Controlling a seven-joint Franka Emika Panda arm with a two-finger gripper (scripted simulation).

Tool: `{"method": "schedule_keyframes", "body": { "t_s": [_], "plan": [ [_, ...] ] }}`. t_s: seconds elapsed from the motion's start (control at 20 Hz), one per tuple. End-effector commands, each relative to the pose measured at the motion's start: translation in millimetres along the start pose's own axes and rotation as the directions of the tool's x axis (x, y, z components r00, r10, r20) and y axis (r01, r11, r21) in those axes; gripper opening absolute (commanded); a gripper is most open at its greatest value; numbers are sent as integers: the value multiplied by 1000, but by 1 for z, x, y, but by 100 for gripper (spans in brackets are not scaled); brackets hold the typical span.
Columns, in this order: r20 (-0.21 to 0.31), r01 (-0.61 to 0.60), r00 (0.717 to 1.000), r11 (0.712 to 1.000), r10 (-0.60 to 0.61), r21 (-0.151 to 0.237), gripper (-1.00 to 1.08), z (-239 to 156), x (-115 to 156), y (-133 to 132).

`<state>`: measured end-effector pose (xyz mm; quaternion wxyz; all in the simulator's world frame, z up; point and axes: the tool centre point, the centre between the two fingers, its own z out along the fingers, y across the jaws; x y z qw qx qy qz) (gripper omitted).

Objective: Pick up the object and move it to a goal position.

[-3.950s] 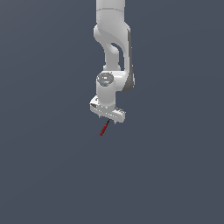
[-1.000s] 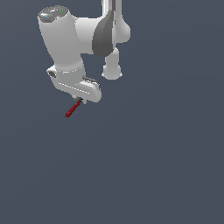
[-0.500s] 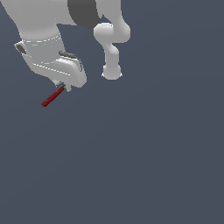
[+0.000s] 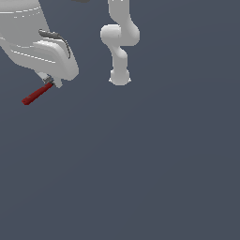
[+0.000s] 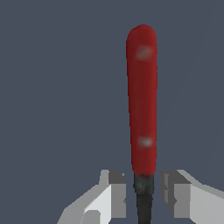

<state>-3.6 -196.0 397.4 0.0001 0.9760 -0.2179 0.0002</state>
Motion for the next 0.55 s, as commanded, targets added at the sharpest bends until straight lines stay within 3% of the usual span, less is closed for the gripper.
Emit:
{"method": "schedule_keyframes", "body": {
  "t_s": [0.0,0.5],
  "plan": [
    [0,0,1000,1000,0,0,-100,-8,4,2],
    [0,0,1000,1000,0,0,-100,-18,9,5]
  ]
}}
